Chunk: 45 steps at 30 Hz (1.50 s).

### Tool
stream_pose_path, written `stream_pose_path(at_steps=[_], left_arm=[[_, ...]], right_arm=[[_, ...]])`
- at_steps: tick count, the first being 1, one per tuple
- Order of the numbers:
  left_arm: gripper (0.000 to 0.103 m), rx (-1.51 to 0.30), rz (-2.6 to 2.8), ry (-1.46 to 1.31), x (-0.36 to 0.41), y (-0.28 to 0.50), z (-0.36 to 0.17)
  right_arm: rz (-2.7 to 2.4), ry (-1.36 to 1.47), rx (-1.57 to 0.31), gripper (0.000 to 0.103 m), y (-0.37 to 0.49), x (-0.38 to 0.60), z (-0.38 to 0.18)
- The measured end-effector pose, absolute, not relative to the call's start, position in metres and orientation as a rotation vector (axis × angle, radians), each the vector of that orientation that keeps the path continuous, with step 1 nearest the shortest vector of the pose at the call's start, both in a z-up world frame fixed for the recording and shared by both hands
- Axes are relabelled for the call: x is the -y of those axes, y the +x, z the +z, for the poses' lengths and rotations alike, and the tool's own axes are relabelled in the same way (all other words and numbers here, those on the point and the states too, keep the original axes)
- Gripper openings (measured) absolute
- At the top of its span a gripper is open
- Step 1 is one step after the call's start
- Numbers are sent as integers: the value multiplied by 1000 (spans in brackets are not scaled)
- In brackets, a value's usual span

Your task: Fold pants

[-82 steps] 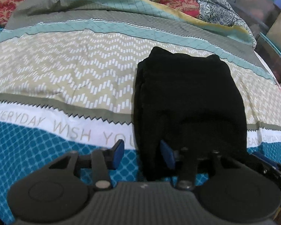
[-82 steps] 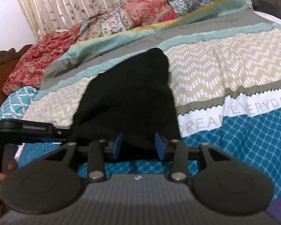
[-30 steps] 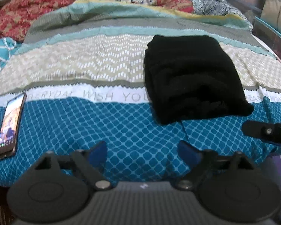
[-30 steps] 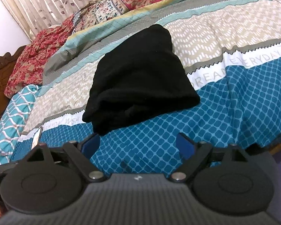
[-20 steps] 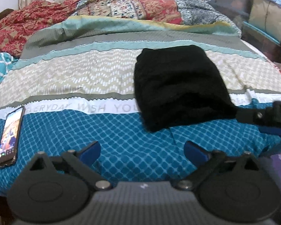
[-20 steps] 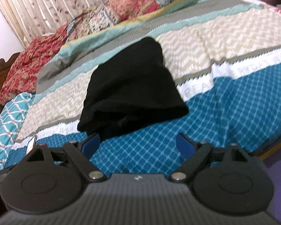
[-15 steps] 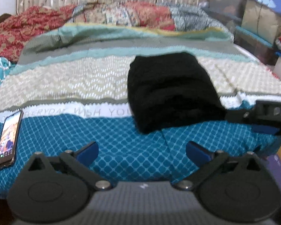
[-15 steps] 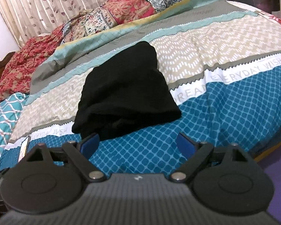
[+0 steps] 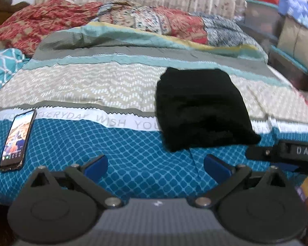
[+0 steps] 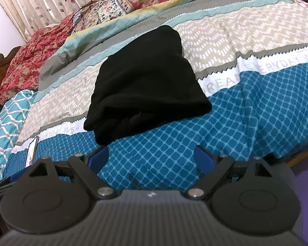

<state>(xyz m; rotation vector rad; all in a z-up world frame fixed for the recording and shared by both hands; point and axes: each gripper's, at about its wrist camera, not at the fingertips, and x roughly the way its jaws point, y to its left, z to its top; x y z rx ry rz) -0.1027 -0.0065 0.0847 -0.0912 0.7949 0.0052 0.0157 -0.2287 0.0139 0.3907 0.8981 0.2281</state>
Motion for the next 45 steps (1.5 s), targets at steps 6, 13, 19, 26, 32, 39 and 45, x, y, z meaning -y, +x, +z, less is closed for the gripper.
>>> stream_pose_path(at_steps=[6,13,19,26,32,39,45], left_arm=[[103,-806,-40,13,24,-103,82],[102,-815,-45,17,24,-103,81],[102,-820,-53,29,26,-102,81],[100,-824,-61,46,29,-101,80],[98,-839,-57,43,27,-98,78],[99,-843,-62,44,27,-98,78],[99,-844,-63,47,27,-98,78]], right_arm=[[228,412,-912,92,16,232,12],[237,429,-929,92,17,233,8],[244,430,-931,92,17,235,8],[249,438,-937,92,18,235,6],[263,439,-946,92,19,234,5],[263,436,-940,92,19,235,6],[261,435,-932,92,19,236,7]])
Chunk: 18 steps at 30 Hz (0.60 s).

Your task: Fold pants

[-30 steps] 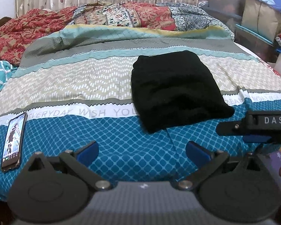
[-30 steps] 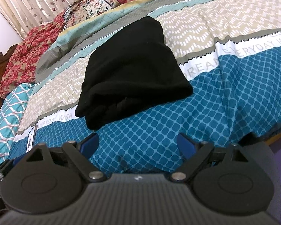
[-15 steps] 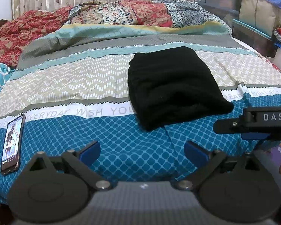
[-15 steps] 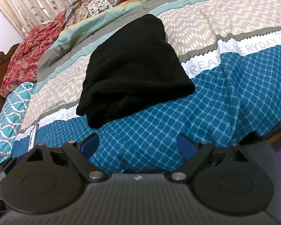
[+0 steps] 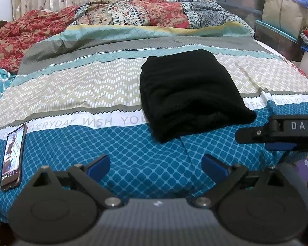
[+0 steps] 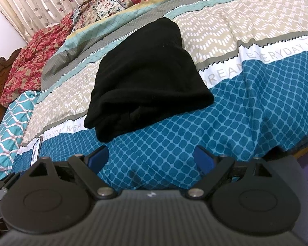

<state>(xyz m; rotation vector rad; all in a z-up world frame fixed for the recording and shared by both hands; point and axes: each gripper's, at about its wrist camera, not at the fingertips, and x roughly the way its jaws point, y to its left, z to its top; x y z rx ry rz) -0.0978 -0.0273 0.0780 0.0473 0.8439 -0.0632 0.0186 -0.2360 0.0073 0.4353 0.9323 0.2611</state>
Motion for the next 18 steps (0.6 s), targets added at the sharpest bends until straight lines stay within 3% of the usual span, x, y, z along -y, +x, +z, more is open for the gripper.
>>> stream_pose_path(at_steps=[18], left_arm=[[99,-844,-84,42,28,-98,77]], right_arm=[[253,442,-921,90,17,237,7]])
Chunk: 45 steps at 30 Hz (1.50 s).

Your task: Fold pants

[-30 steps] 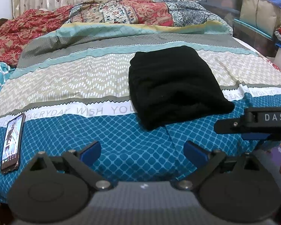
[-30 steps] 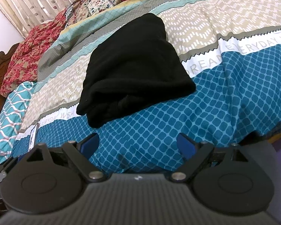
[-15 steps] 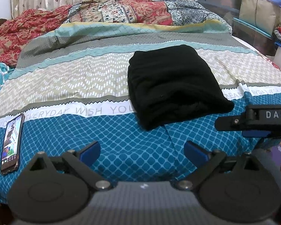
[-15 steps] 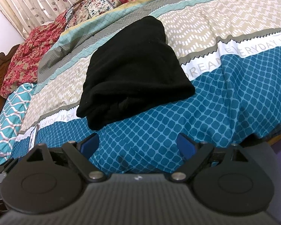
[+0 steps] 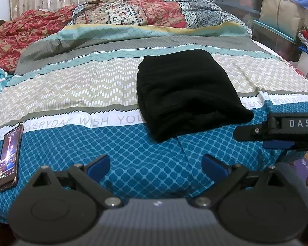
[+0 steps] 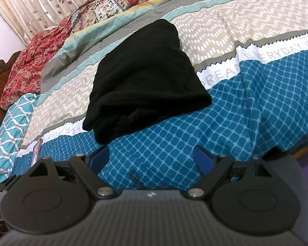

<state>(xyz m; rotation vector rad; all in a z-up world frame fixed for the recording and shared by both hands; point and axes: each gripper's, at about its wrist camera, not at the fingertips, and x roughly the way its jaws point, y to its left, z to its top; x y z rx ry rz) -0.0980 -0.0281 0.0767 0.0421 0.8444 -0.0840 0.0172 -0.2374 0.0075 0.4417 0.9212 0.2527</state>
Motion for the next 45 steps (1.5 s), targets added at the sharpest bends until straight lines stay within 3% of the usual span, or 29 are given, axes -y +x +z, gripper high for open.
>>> stream_pose_path(at_steps=[12,24,45], left_arm=[[99,-854,-91,27,26,-98,76],[99,-878,-92,17,27,-96,72],[100,-918,-89,3,25,-91,66]], right_arm=[[253,446,-915,88,16,238,8],[272,444,-909,78,16,238,9],[295,450,-909,77,18,241,7]])
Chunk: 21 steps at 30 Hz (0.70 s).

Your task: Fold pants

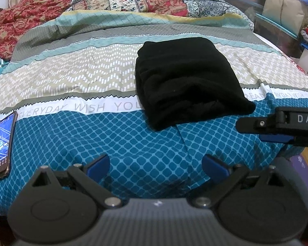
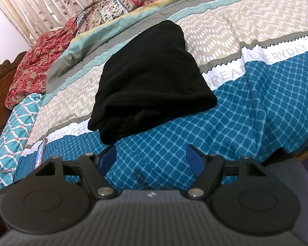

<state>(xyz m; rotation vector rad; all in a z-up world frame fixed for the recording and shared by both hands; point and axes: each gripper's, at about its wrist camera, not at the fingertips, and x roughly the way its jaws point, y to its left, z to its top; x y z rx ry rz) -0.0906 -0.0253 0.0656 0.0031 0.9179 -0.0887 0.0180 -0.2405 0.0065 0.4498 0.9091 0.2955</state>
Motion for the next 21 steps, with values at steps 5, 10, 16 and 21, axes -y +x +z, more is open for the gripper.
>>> stream_pose_path(at_steps=[5,10,16,21], left_arm=[[100,-924,-91,4,26,-90,65],[100,-930,-89,1,25,-89,65],[99,-931,-93,9,26,-89,65],[99,-938,-94,5,25,-86,63]], right_arm=[[297,447,-907,77,18,240,7],[296,444,-905,77,18,240,7],[298,444,-905,77,18,240,7],[297,445,-908,77,19,241,6]])
